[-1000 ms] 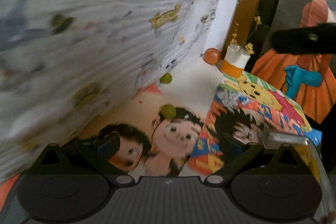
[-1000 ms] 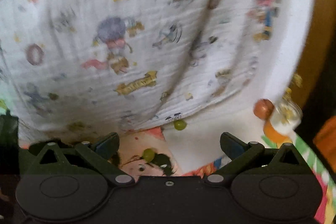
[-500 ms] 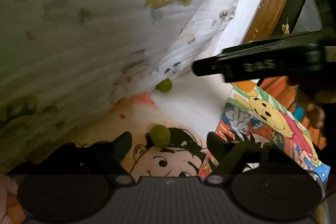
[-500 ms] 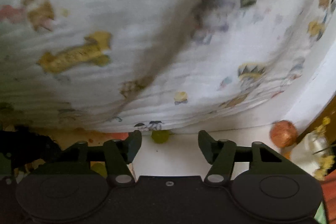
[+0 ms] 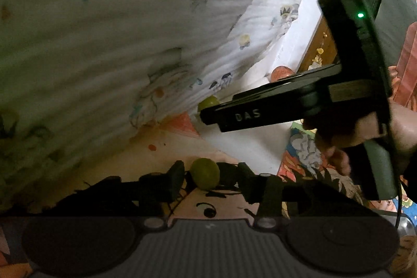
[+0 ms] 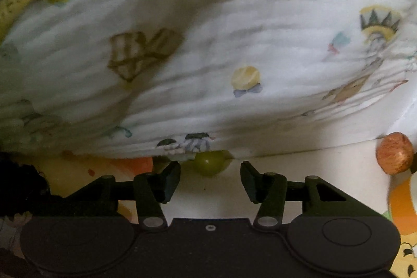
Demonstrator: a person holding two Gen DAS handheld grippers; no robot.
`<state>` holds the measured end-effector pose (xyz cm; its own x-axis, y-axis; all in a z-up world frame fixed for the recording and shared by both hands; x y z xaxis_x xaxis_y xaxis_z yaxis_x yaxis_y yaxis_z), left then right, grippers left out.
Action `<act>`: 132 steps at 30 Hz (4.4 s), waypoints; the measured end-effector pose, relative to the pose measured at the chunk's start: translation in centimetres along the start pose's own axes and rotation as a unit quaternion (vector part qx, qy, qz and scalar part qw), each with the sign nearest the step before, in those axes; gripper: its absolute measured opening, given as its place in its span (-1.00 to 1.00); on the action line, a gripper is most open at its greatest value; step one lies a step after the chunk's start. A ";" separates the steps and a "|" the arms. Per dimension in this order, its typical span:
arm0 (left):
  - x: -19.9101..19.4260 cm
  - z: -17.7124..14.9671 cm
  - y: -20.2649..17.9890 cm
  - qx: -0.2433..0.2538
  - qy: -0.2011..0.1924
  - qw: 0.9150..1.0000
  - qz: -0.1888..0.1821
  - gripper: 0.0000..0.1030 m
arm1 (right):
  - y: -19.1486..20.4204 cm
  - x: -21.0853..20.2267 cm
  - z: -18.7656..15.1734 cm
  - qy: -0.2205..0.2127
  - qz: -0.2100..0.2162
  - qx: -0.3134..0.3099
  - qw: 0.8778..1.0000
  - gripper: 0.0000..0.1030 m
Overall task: Organize fruits
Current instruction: 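Grasp a green grape with the left tool while the right tool grasps another grape, then carry both green grapes over the metal tray with both tools, then lower the grapes and open the left tool while the right tool releases its grape onto the tray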
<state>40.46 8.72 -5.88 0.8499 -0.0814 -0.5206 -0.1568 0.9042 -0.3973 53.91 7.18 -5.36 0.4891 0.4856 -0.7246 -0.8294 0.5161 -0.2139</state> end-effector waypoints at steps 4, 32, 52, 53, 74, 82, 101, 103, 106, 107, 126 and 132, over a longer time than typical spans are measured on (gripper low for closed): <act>0.4 -0.1 0.0 0.006 -0.001 1.000 0.007 -0.24 | -0.1 0.6 0.1 -0.006 0.009 0.011 1.000 -0.10; -0.3 0.0 1.3 -0.026 -0.009 1.000 -0.009 -0.50 | -0.6 -1.2 -1.5 0.001 -0.009 0.100 0.995 -0.50; -3.6 -0.3 -0.9 -0.023 -0.027 0.997 -0.071 -0.50 | -1.5 -14.1 -5.6 -0.034 -0.031 0.153 0.987 -0.50; -4.0 -0.4 -1.1 -0.024 -0.029 0.997 -0.074 -0.50 | -1.5 -15.1 -5.9 -0.037 -0.034 0.154 0.987 -0.50; -13.5 -2.6 -10.8 0.021 -0.034 0.994 -0.106 -0.50 | 0.1 -30.6 -14.7 -0.103 -0.093 0.185 0.973 -0.50; -14.9 -4.9 -15.1 0.042 -0.031 0.989 -0.137 -0.50 | -0.5 -33.9 -19.6 -0.105 -0.124 0.203 0.966 -0.50; -15.3 -11.9 -20.9 0.084 0.037 0.973 -0.212 -0.50 | 1.2 -37.1 -30.0 -0.101 -0.200 0.230 0.947 -0.50; -15.1 -12.6 -21.4 0.091 0.047 0.971 -0.216 -0.50 | 1.3 -37.2 -30.7 -0.099 -0.205 0.231 0.946 -0.50; -14.9 -13.6 -22.1 0.105 0.057 0.968 -0.218 -0.50 | 1.5 -37.3 -31.7 -0.095 -0.206 0.231 0.946 -0.50; -14.9 -13.8 -22.3 0.111 0.060 0.968 -0.219 -0.50 | 1.6 -37.3 -32.0 -0.094 -0.208 0.230 0.946 -0.50; -13.7 -17.4 -24.6 0.168 0.126 0.957 -0.199 -0.50 | 2.4 -36.4 -34.6 -0.069 -0.211 0.207 0.953 -0.49; -13.6 -17.4 -24.7 0.172 0.129 0.957 -0.193 -0.49 | 2.5 -36.0 -34.6 -0.055 -0.213 0.198 0.955 -0.49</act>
<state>24.01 -19.81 -2.17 0.6515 -0.4988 -0.5717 0.3575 0.8664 -0.3486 24.90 -33.45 -2.52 0.8028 0.2319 -0.5492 -0.3922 0.8993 -0.1936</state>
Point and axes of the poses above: each gripper's, at about its wrist camera, not at the fingertips, and x roughly the way its jaws point, y to its left, z to its top, the point moved 6 cm from there along x, roughly the way its jaws point, and after that the axes turned 9 degrees about -z, right-handed, at the moved point
